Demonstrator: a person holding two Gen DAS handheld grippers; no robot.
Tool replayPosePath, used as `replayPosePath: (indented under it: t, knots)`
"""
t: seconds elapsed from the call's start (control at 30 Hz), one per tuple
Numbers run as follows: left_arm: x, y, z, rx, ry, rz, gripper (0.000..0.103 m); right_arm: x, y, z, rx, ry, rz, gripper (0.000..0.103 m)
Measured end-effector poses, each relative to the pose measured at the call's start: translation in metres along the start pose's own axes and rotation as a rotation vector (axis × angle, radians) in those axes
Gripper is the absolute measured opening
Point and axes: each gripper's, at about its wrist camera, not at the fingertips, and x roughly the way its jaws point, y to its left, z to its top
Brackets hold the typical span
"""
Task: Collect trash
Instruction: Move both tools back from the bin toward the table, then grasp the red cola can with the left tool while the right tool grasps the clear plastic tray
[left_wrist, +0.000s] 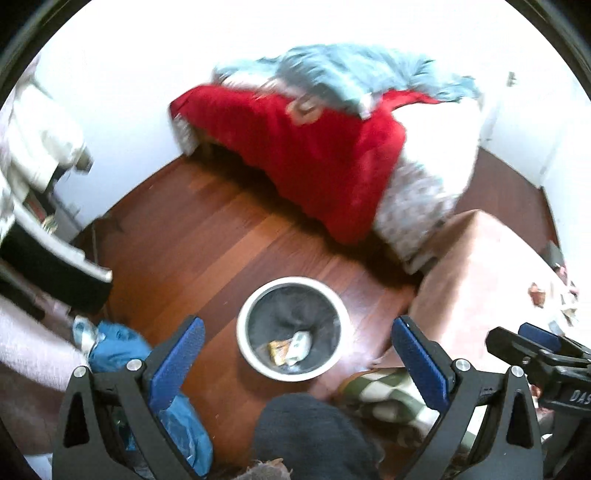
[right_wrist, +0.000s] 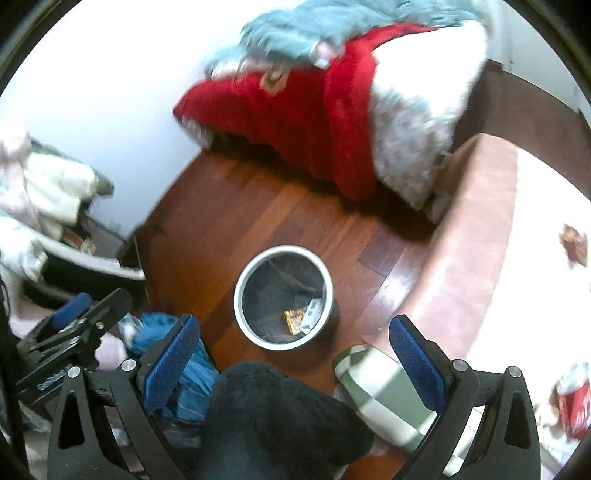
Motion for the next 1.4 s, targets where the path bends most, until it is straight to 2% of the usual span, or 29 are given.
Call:
replayPosePath:
  t: [0.17, 0.27, 0.33, 0.43, 0.53, 0.63, 0.7, 0.8, 0.9, 0.97, 1.07, 1.1, 1.13, 1.2, 1.33, 1.4]
  knots:
    - [-0.008, -0.079, -0.01, 0.087, -0.008, -0.106, 0.103, -0.066, -0.082, -0.029, 0.119, -0.046, -0.088, 0.103]
    - [0.008, -0.153, -0.029, 0.156, 0.07, -0.202, 0.103, -0.102, -0.159, -0.06, 0.231, -0.051, -0.201, 0.103]
    - [0.02, -0.202, -0.046, 0.211, 0.126, -0.261, 0.103, -0.123, -0.223, -0.089, 0.329, -0.04, -0.286, 0.103]
    - [0.044, -0.276, -0.08, 0.3, 0.225, -0.314, 0.103, -0.141, -0.311, -0.118, 0.44, -0.006, -0.393, 0.103]
    - [0.069, -0.332, -0.111, 0.365, 0.316, -0.314, 0.103, -0.141, -0.39, -0.128, 0.473, 0.062, -0.493, 0.103]
    - [0.087, -0.364, -0.131, 0.321, 0.428, -0.363, 0.103, -0.132, -0.443, -0.126, 0.473, 0.113, -0.519, 0.103]
    - [0.09, -0.378, -0.142, 0.246, 0.503, -0.433, 0.103, -0.124, -0.465, -0.123, 0.466, 0.132, -0.513, 0.103]
    - [0.091, -0.407, -0.156, 0.186, 0.605, -0.524, 0.103, -0.113, -0.489, -0.118, 0.449, 0.139, -0.508, 0.103]
    - [0.089, -0.436, -0.169, 0.177, 0.666, -0.558, 0.103, -0.096, -0.501, -0.112, 0.434, 0.145, -0.502, 0.103]
    - [0.093, -0.457, -0.176, 0.173, 0.694, -0.563, 0.103, -0.086, -0.507, -0.109, 0.425, 0.153, -0.504, 0.101]
    - [0.103, -0.487, -0.182, 0.185, 0.713, -0.54, 0.098, -0.084, -0.516, -0.116, 0.453, 0.153, -0.487, 0.073]
    - [0.105, -0.491, -0.181, 0.185, 0.71, -0.531, 0.092, -0.088, -0.517, -0.121, 0.465, 0.145, -0.484, 0.069]
    - [0.108, -0.497, -0.179, 0.186, 0.701, -0.519, 0.085, -0.091, -0.517, -0.126, 0.476, 0.142, -0.48, 0.067]
    - [0.112, -0.505, -0.173, 0.191, 0.685, -0.51, 0.081, -0.101, -0.52, -0.141, 0.534, 0.139, -0.473, 0.065]
    - [0.121, -0.525, -0.164, 0.224, 0.675, -0.499, 0.081, -0.115, -0.528, -0.165, 0.626, 0.145, -0.417, 0.065]
    - [0.125, -0.541, -0.168, 0.301, 0.683, -0.481, 0.081, -0.119, -0.532, -0.173, 0.674, 0.149, -0.382, 0.066]
